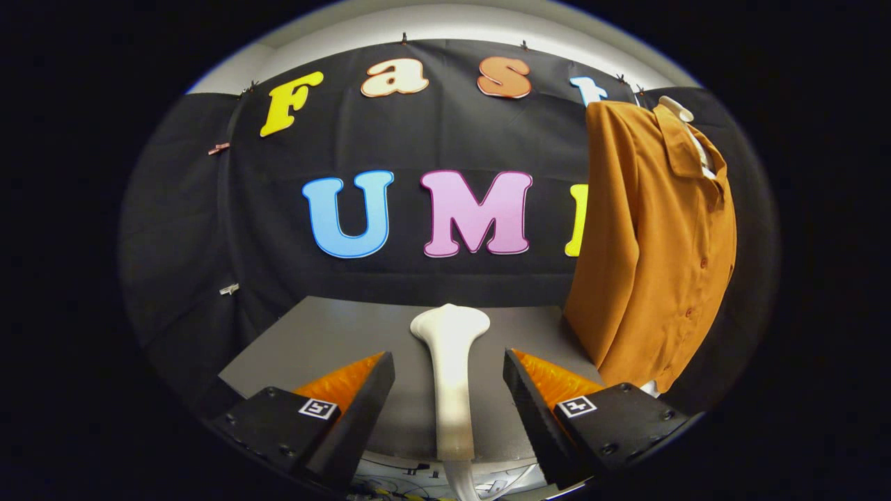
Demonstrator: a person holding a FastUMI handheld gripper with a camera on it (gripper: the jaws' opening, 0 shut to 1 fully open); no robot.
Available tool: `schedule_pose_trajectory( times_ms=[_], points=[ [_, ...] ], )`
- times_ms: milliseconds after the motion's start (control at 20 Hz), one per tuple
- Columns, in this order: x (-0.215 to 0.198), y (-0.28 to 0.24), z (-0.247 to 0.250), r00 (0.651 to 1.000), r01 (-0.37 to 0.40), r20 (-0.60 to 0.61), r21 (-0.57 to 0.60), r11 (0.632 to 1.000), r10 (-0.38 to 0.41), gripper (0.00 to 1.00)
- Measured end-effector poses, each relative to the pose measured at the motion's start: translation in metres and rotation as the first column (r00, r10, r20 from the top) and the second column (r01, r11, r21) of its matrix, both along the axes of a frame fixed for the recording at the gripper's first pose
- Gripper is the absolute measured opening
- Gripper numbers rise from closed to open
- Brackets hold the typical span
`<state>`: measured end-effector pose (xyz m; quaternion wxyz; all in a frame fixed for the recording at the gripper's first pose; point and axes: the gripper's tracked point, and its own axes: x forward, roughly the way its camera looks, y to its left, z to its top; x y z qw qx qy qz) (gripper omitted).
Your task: Iron the clothes twice with a garment steamer, once on the left side and once on the right side.
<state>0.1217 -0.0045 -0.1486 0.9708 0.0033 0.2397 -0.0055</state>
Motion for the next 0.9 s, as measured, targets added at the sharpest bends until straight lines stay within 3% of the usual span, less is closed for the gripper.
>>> schedule_pose_trajectory(
  times_ms=[450, 600, 850, 900],
  points=[
    [0.020, 0.002, -0.068, 0.979, 0.000, -0.204, -0.040, 0.999, -0.008, 0.99],
    [0.020, 0.000, -0.078, 0.973, 0.012, -0.231, -0.044, 0.999, -0.021, 0.92],
    [0.017, -0.001, -0.097, 0.954, 0.018, -0.298, -0.063, 0.998, -0.036, 0.92],
    [0.017, -0.003, -0.099, 0.952, 0.023, -0.304, -0.059, 0.998, -0.040, 0.84]
  ],
)
